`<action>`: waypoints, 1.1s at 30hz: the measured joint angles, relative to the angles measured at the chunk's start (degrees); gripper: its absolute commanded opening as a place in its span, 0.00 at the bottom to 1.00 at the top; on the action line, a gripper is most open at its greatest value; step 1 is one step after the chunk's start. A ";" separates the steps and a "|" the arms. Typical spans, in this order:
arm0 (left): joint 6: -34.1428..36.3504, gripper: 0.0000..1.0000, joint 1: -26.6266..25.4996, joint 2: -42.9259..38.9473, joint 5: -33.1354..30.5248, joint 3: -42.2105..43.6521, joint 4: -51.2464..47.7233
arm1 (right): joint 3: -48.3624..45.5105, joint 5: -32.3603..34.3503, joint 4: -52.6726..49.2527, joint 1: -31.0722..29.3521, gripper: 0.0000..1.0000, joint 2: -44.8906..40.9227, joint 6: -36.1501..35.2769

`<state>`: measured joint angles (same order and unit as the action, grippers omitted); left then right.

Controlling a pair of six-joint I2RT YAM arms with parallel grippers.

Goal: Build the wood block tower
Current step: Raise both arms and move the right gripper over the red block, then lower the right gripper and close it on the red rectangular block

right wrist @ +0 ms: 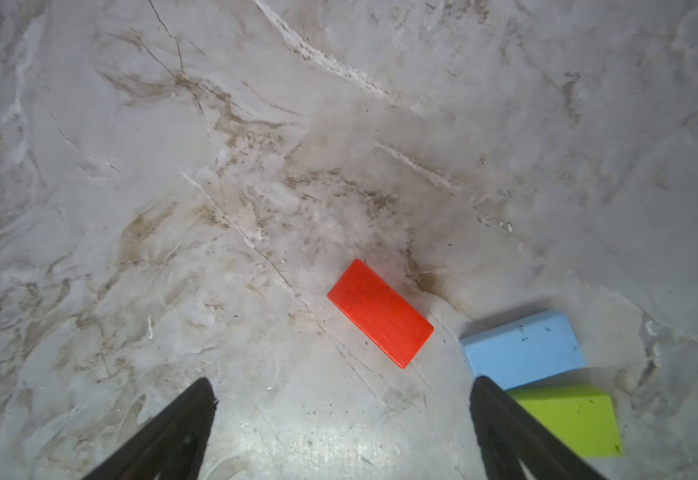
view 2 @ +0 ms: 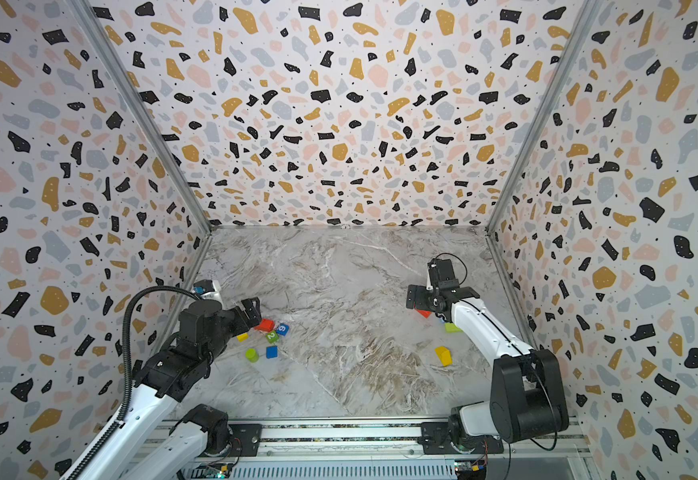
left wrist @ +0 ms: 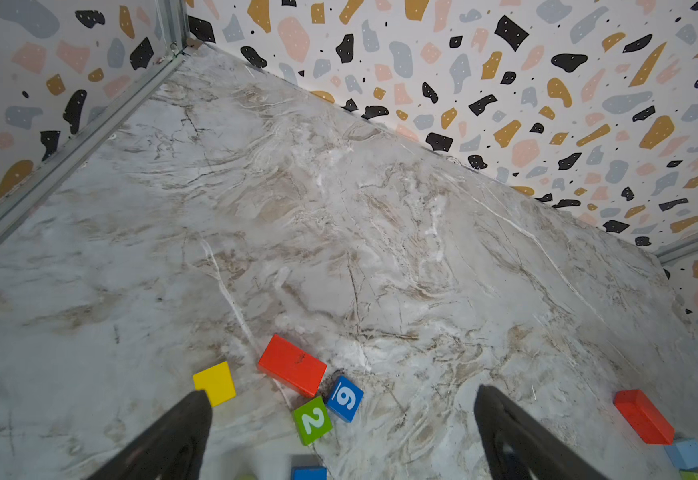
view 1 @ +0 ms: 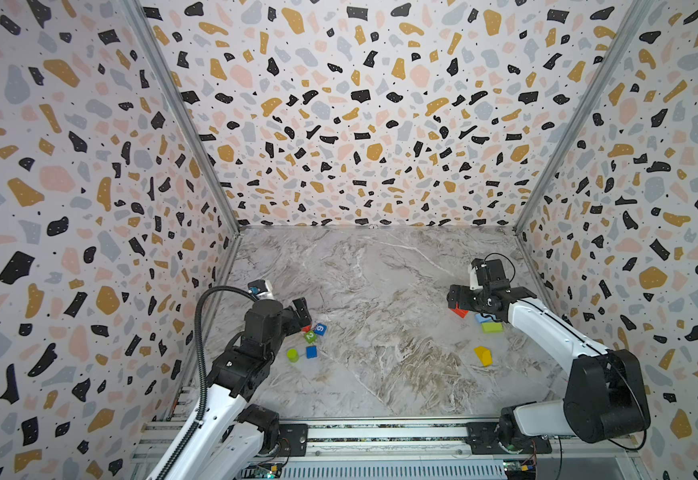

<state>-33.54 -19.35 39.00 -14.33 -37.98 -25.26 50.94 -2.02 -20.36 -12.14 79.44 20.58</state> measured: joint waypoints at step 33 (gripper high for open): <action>0.15 1.00 0.00 2.29 1.66 0.90 2.49 | 0.68 9.90 11.30 -3.80 0.92 16.87 26.71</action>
<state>-33.39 -19.35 41.30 -12.67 -37.08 -22.76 51.62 7.88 -9.06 -15.94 96.31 47.29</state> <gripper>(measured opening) 0.999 0.926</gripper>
